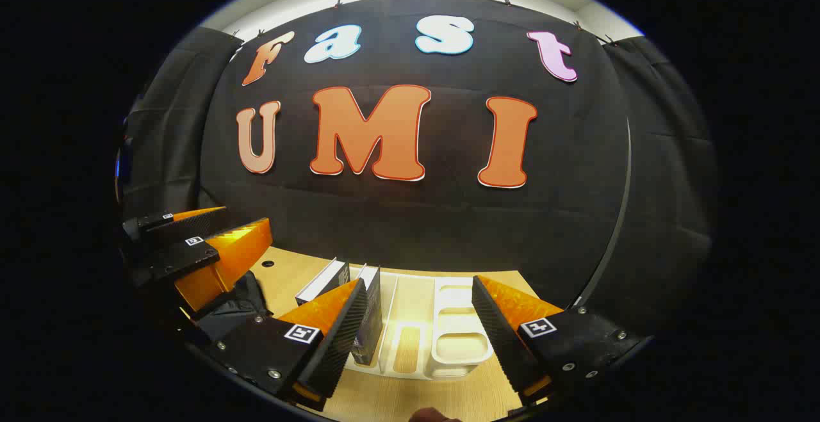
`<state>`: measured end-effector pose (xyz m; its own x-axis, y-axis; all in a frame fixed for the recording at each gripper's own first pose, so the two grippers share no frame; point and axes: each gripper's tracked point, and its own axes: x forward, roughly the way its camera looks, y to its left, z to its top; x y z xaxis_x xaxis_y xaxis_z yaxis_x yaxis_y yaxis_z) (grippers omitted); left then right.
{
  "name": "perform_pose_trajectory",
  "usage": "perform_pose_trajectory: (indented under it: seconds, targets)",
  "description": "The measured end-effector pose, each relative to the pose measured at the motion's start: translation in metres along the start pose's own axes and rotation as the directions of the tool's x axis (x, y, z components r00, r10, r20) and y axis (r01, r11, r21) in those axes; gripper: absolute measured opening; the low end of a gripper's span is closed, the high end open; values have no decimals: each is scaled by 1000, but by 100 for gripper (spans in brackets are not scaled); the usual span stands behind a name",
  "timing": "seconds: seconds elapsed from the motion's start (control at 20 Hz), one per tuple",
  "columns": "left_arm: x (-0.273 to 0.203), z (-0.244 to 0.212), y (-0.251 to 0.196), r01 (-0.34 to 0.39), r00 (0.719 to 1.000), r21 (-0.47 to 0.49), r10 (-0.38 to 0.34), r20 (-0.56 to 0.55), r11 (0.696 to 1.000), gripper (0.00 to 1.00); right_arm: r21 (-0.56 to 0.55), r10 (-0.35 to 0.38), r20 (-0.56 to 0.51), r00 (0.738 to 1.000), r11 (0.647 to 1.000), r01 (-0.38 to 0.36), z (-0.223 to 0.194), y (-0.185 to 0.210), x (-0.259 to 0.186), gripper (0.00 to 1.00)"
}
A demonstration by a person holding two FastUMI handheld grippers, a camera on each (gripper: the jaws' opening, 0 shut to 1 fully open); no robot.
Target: Open the schoolbag, grab two books from the bookshelf and put them into the schoolbag.
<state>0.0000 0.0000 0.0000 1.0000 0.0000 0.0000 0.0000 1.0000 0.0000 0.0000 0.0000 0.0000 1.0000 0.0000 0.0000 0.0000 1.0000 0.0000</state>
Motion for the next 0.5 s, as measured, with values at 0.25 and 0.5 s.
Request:
perform_pose_trajectory:
  seconds: [0.25, 0.5]
  targets:
    - [3, 0, -2, 4, 1000, 1, -4, -1, 1000, 99, -5, 3, -7, 1000, 1000, -3, -4, 1, 3, 98]
    - [6, -2, -1, 3, 1000, -1, -3, -5, 1000, 99, 4, 1, -12, 1000, 1000, -1, -4, 1, 7, 98]
